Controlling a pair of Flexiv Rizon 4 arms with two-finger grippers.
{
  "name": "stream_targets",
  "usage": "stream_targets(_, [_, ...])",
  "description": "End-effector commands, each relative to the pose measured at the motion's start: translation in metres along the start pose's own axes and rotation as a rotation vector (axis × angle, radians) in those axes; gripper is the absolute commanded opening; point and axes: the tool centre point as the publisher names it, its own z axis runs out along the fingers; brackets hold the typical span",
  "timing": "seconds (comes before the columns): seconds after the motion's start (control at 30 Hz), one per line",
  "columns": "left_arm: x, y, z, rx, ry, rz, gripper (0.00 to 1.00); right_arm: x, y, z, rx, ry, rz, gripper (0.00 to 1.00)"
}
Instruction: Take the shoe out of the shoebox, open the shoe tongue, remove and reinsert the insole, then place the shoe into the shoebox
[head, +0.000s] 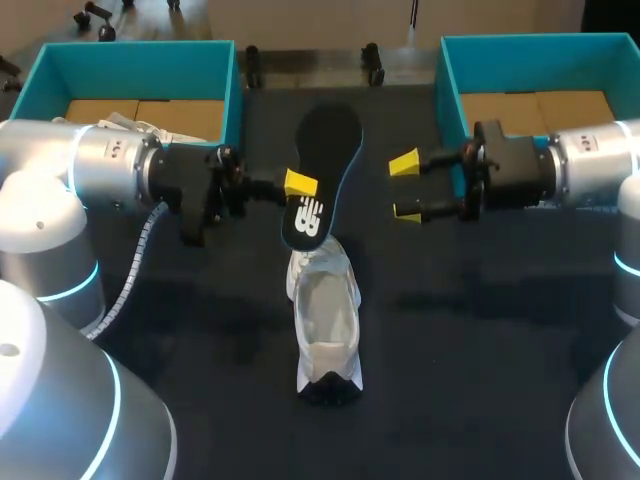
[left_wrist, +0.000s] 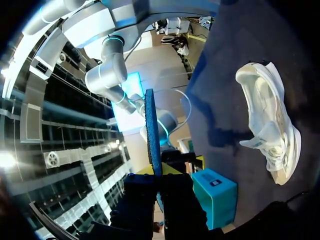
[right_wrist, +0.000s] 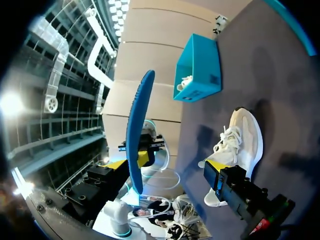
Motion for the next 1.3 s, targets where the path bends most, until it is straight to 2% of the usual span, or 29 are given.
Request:
stream_targets(0.03, [0.009, -0.001, 0.004, -0.004, -0.002, 0.017, 0.00, 0.006, 0.002, 0.002, -0.009, 0.020, 0.021, 1.00])
stream_targets(0.4, [0.026, -0.005, 0.013, -0.030, 0.064, 0.106, 0.00, 0.024, 0.008, 0.008, -0.038, -0.005, 0.098, 1.00])
stream_targets(0.57, [0.033, -0.005, 0.012, -0.056, 0.063, 0.091, 0.00, 0.025, 0.010, 0.009, -0.064, -0.029, 0.132, 1.00])
stream_targets(0.93, [0.033, -0.005, 0.012, -0.056, 0.063, 0.091, 0.00, 0.025, 0.010, 0.009, -0.064, -0.029, 0.132, 1.00])
stream_targets(1.07, [0.035, -0.003, 0.012, -0.061, 0.062, 0.087, 0.00, 0.022, 0.016, 0.019, -0.083, -0.051, 0.165, 1.00])
stream_targets(1.3, [0.040, -0.002, 0.009, -0.084, 0.056, 0.081, 0.00, 0.023, 0.024, 0.036, -0.063, -0.043, 0.181, 1.00])
